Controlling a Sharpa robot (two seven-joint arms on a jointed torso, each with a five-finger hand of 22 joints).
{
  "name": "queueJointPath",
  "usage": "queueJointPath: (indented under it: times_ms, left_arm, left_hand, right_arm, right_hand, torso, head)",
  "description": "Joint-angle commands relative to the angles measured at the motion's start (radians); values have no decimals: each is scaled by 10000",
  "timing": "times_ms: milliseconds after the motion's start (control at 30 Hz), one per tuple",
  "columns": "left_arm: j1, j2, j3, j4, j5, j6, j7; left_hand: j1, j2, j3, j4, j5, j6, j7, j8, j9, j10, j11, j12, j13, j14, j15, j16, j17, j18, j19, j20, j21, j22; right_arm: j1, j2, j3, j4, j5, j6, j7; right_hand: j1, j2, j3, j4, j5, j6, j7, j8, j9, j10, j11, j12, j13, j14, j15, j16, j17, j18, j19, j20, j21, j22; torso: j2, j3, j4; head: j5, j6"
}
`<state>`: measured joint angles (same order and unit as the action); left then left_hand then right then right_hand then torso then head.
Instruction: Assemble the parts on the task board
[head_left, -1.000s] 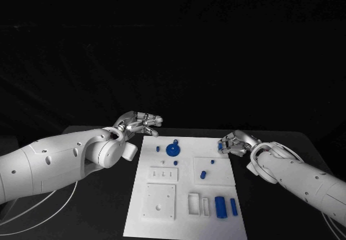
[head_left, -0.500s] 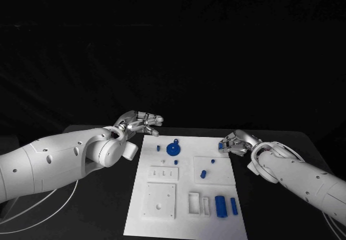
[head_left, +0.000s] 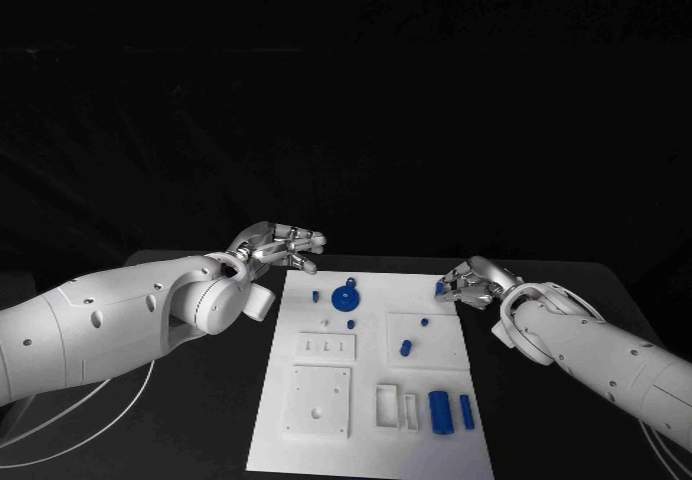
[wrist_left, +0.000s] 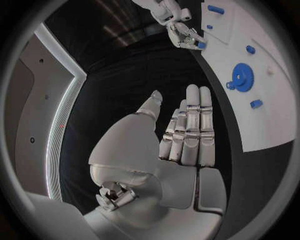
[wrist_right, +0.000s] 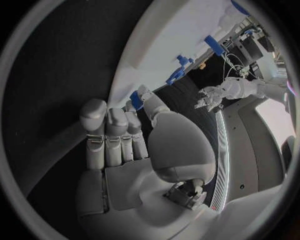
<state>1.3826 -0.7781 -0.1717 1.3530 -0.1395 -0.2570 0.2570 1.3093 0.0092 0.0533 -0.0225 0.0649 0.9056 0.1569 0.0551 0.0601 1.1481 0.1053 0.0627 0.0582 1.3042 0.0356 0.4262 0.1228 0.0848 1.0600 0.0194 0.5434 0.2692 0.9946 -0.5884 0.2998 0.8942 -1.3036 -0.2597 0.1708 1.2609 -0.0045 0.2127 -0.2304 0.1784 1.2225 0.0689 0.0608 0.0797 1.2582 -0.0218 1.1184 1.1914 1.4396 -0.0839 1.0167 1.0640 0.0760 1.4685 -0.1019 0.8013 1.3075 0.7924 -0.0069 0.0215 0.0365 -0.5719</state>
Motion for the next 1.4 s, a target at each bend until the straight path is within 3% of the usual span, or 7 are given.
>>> queueJointPath:
  times_ms: [33,333,633,967,1033,1100,1400]
  left_arm:
    - [7,26,16,2,-359,372,-166]
    - [159,119,28,-30,-1559,932,-1571]
    - [474,665,29,-293,-3047,1509,-3761]
    - [551,1386,-11,-634,-3374,1642,-5129]
    - [553,1521,-17,-681,-3419,1593,-5289]
    - [554,1623,-21,-713,-3444,1507,-5397]
    - [553,1899,-28,-792,-3534,1239,-5703]
  left_hand:
    - [-48,102,22,-33,34,205,-85,59,21,641,-171,6,12,219,-159,217,93,-126,152,-153,178,97]
    - [-123,169,192,69,32,1685,-584,82,87,2828,-942,32,60,1010,-893,2879,1815,-334,736,-916,1946,1246]
    - [-143,215,94,141,166,1862,-719,104,95,3681,-1294,983,466,1304,-1286,5105,3418,-276,848,-1289,3574,2484]
    - [-657,129,-310,354,86,2071,-824,95,167,3629,-1390,1880,984,1173,-1357,6084,4349,-200,687,-1379,4176,3400]
    - [-694,106,-319,315,948,2366,-951,103,332,3634,-1481,2352,1216,1246,-1423,6329,4504,-209,732,-1441,4239,3510]
    - [-820,64,-345,343,1033,2344,-939,94,447,3607,-1485,2434,1287,1190,-1433,6429,4585,-227,713,-1457,4248,3607]
    - [-1300,-492,-195,888,384,2246,-933,90,879,3600,-1451,2418,1429,1158,-1411,6501,4640,-204,737,-1428,4074,4019]
  right_arm:
    - [-2,-67,3,215,344,-499,-126]
    - [154,-294,4,1315,145,-324,-1007]
    - [262,-153,1,2575,-692,182,-2191]
    - [277,299,-157,3366,-1149,121,-2880]
    - [277,384,-193,3473,-1216,101,-2976]
    - [277,460,-218,3555,-1285,91,-3050]
    - [276,694,-366,3837,-1601,179,-3314]
  right_hand:
    - [41,59,22,72,120,206,-144,26,23,11,-49,21,4,-17,-62,23,23,1,99,-63,14,952]
    - [18,89,385,137,-131,175,-131,27,23,9,-51,-7,9,-2,-61,22,69,13,117,-65,-35,941]
    - [-3,-155,1116,357,-785,77,-102,26,26,22,-33,-19,27,25,-48,1,112,28,141,-53,-72,937]
    - [-28,-384,1356,556,-637,78,-103,27,23,47,-42,-15,28,52,-53,7,137,34,163,-54,-69,939]
    - [-32,-390,1365,579,-695,82,-109,28,25,45,-46,-22,23,50,-53,-6,130,34,171,-54,-58,941]
    - [-27,-370,1371,597,-842,84,-114,27,25,48,-50,-21,23,58,-53,4,139,34,172,-55,-65,939]
    - [-16,-390,1397,605,-831,68,-105,26,22,45,-50,-26,19,64,-54,-5,135,37,177,-56,-73,937]
  torso:
    - [-33,1,-24]
    - [-221,-16,-84]
    - [-499,-1,-133]
    - [-659,38,-165]
    - [-684,40,-173]
    - [-699,51,-181]
    - [-705,30,-238]
  head:
    - [37,36]
    - [101,62]
    - [271,-55]
    - [401,-190]
    - [387,-197]
    - [376,-212]
    - [324,-250]
